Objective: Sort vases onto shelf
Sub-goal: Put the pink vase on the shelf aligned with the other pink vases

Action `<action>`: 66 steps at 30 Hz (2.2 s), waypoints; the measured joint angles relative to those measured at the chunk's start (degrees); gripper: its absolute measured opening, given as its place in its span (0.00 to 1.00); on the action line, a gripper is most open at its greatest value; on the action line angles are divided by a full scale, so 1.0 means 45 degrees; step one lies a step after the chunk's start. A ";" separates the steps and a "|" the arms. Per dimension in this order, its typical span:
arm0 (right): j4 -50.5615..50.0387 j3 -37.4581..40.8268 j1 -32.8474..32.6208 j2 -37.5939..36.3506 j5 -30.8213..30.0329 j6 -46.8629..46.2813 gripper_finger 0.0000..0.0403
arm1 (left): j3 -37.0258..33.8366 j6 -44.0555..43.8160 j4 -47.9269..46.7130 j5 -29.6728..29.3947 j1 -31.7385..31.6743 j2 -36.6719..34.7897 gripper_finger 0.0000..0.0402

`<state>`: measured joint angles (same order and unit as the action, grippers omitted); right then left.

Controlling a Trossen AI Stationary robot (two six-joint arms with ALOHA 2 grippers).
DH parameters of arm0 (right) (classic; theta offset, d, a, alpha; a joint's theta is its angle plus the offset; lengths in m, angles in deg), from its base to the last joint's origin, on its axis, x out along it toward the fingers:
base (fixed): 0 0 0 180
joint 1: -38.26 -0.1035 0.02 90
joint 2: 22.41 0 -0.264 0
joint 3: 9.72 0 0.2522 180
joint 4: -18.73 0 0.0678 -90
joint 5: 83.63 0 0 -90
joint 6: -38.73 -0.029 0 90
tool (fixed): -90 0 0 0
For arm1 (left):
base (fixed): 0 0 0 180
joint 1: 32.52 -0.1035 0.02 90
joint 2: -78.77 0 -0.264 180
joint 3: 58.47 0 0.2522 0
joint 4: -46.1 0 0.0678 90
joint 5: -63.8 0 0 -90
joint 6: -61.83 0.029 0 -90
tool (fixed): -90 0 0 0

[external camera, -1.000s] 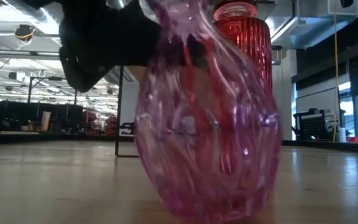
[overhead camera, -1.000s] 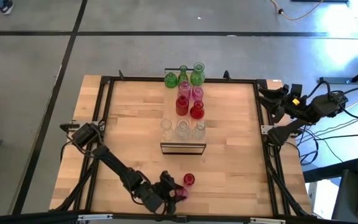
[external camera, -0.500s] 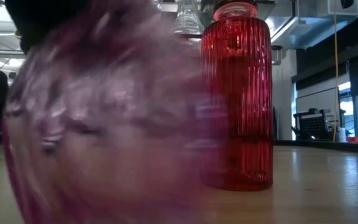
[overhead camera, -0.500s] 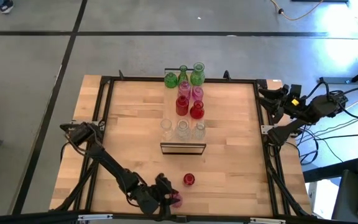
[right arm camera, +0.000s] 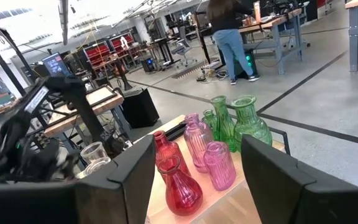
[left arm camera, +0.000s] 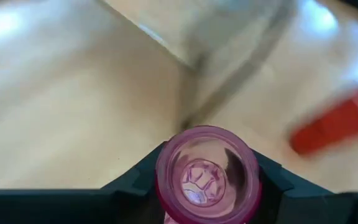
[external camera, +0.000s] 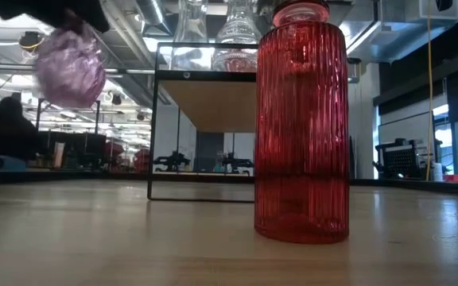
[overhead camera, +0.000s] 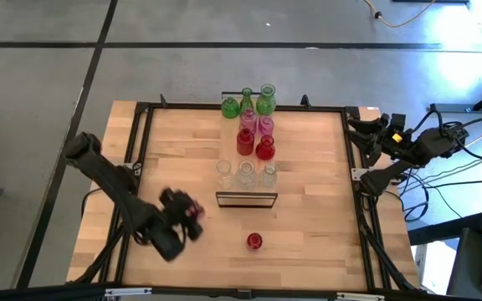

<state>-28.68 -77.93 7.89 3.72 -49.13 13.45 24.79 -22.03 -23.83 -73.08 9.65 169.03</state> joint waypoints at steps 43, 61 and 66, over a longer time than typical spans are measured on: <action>0.0118 0.0004 0.0005 0.3481 -0.1600 -0.3750 0.54 | 0.0000 1.9164 0.6014 1.0718 -1.5155 -0.3055 0.35; 0.0113 0.0004 0.0005 0.4715 -0.1886 -0.5429 0.54 | 0.0019 2.0119 0.7786 1.0972 -1.5150 -0.1589 0.35; 0.0118 0.0004 0.0005 0.4755 -0.1865 -0.5474 0.54 | 0.0010 2.0033 0.7933 1.1242 -1.5144 -0.1422 0.35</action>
<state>-28.15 -77.91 7.91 25.12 -57.53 -11.18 24.83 68.11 11.87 -22.49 -58.50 162.63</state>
